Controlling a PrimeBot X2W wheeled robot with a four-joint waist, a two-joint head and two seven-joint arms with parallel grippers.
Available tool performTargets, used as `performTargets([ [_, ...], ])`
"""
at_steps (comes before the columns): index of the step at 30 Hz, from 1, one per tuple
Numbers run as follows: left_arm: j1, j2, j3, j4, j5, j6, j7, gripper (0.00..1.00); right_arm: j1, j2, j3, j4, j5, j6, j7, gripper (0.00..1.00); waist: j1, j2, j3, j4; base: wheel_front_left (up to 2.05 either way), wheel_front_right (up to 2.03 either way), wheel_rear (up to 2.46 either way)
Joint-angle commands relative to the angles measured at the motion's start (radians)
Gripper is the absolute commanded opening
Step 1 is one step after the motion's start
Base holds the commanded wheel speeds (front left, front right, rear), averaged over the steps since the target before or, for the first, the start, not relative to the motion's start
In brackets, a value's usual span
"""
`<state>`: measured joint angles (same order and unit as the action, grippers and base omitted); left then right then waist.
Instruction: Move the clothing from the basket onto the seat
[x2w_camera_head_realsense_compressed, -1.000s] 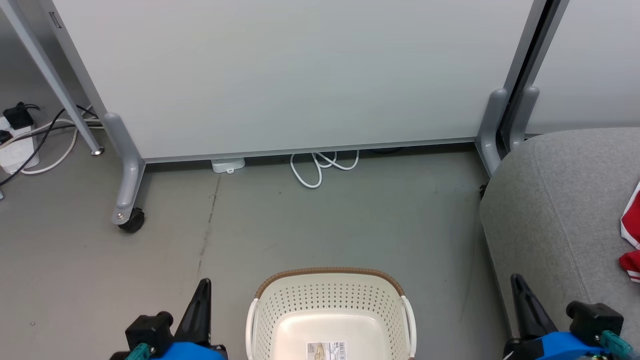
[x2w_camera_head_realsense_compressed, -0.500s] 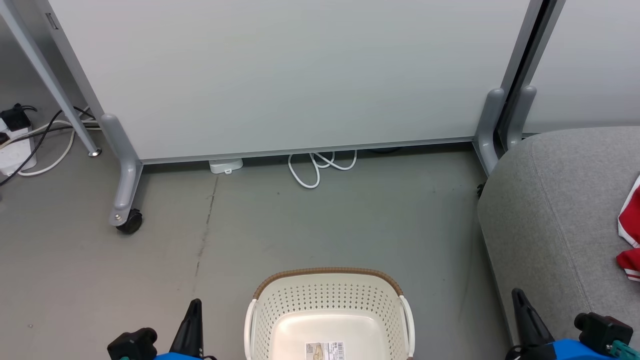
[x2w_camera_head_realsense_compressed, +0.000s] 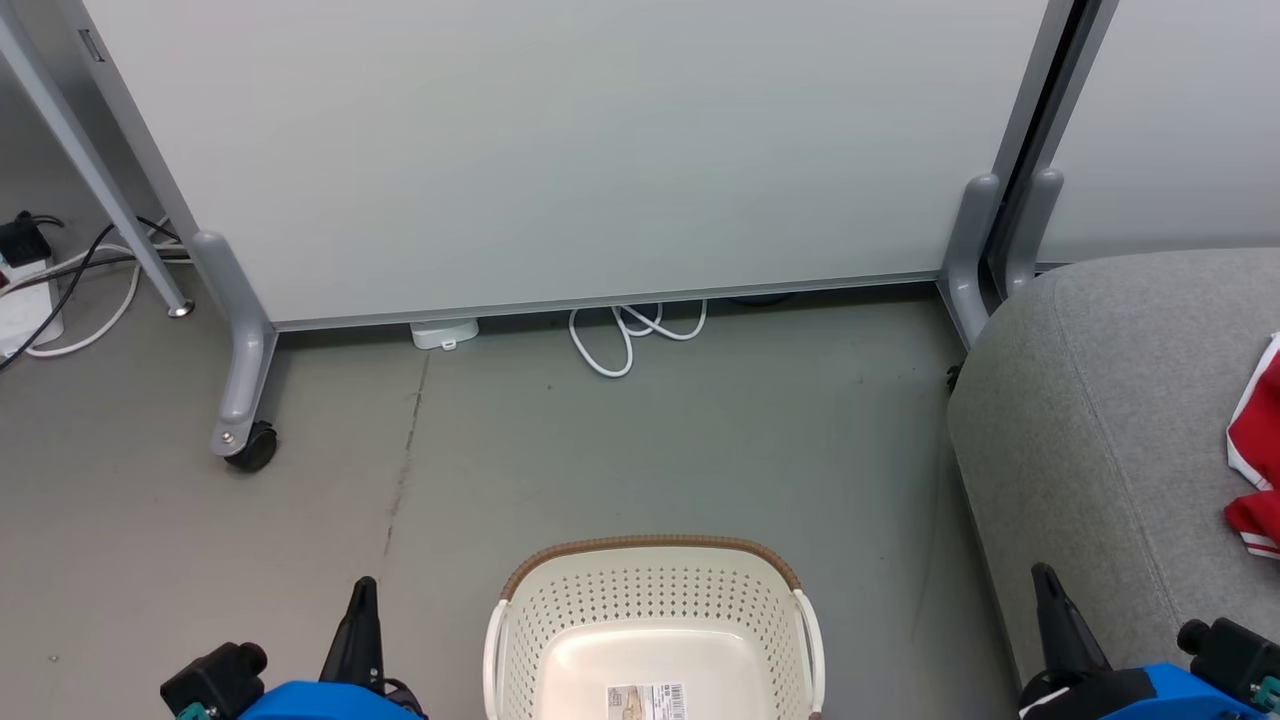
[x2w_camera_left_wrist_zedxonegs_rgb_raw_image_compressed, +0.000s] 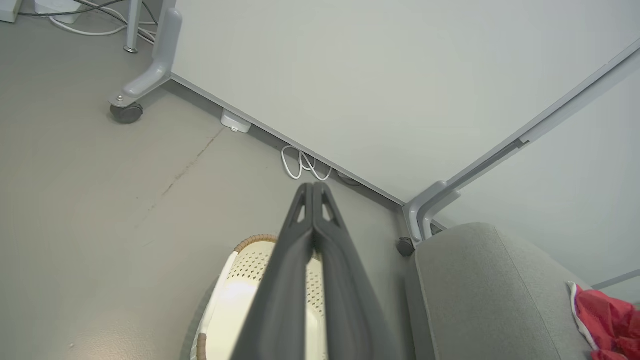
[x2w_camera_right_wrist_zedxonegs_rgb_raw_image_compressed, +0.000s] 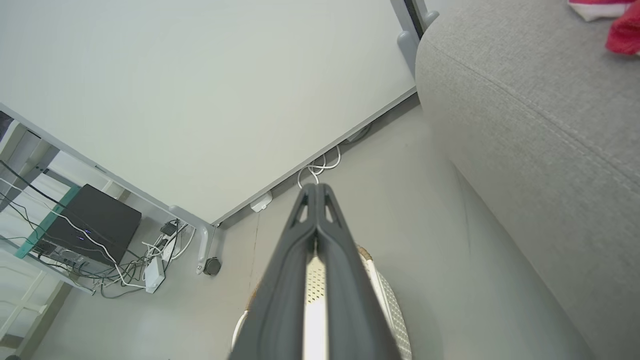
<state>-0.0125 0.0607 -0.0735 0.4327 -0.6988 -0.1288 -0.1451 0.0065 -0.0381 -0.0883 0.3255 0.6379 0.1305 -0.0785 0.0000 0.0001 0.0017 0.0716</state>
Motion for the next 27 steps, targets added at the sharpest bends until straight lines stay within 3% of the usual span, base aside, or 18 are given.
performTargets([
  [1, -0.035, 0.002, 0.013, -0.023, -0.036, -0.001, 0.009, 0.0, -0.034, -0.006, -0.003, -0.02, 0.041, 0.0, 0.008, 0.0, 0.0, -0.0001, 0.0, -0.001, 0.0, 0.0, 0.0],
  [27, -0.061, -0.002, 0.077, -0.084, -0.349, -0.002, 0.099, 0.0, -0.065, -0.01, -0.011, -0.044, 0.375, 0.0, 0.074, 0.0, 0.0, -0.0001, 0.0, -0.02, 0.0, 0.0, 0.0],
])
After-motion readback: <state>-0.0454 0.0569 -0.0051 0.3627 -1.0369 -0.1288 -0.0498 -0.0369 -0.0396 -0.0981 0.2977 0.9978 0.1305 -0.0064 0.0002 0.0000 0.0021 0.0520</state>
